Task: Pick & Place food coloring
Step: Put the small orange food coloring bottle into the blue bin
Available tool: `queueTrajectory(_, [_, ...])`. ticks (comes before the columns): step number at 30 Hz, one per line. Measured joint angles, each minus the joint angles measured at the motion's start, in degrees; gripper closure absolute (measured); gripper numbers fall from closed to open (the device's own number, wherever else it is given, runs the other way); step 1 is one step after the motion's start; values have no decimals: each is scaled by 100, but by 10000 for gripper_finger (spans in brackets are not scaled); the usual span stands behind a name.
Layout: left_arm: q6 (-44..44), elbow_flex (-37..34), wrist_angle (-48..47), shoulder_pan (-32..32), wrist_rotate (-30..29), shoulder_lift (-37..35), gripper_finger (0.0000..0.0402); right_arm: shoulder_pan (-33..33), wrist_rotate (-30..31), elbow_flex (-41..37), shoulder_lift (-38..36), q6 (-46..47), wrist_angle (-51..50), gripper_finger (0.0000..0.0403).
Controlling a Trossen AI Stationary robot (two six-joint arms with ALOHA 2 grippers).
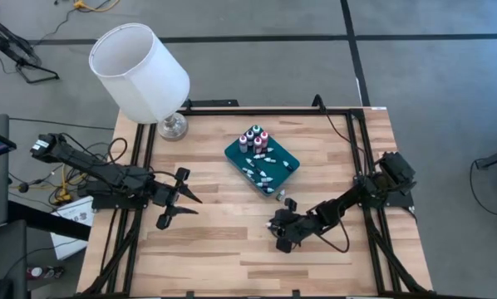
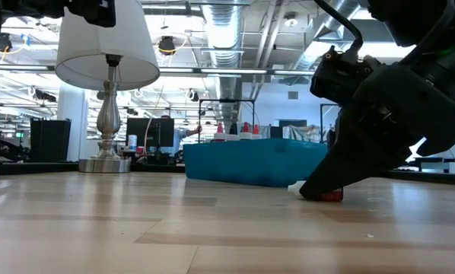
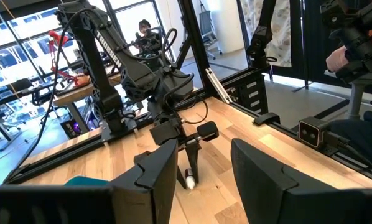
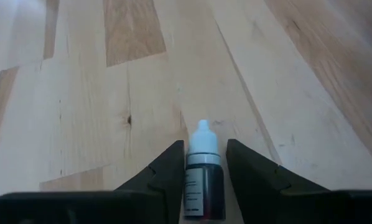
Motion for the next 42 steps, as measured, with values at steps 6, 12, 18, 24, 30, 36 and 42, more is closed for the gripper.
queueTrajectory(6, [1,0,-2,0,0,0,256,0,0,-7,0,-9,-27,327])
queueTrajectory(12, [0,0,-2,0,0,0,256,2,-19,-6,2,-61,-16,326])
queueTrajectory(18, [1,0,-4,0,0,0,256,40,-46,152,16,-450,-88,326])
queueTrajectory(24, [2,0,-4,0,0,0,256,171,-317,392,47,-1031,-116,329])
queueTrajectory(30, [-3,0,-4,0,0,0,256,167,-189,660,-23,-1758,-142,329])
queueTrajectory(36, [-81,0,23,0,0,0,256,41,49,955,-490,-2531,-352,330])
queueTrajectory(42, [-161,2,23,0,0,0,256,-245,991,974,-1315,-3184,-647,330])
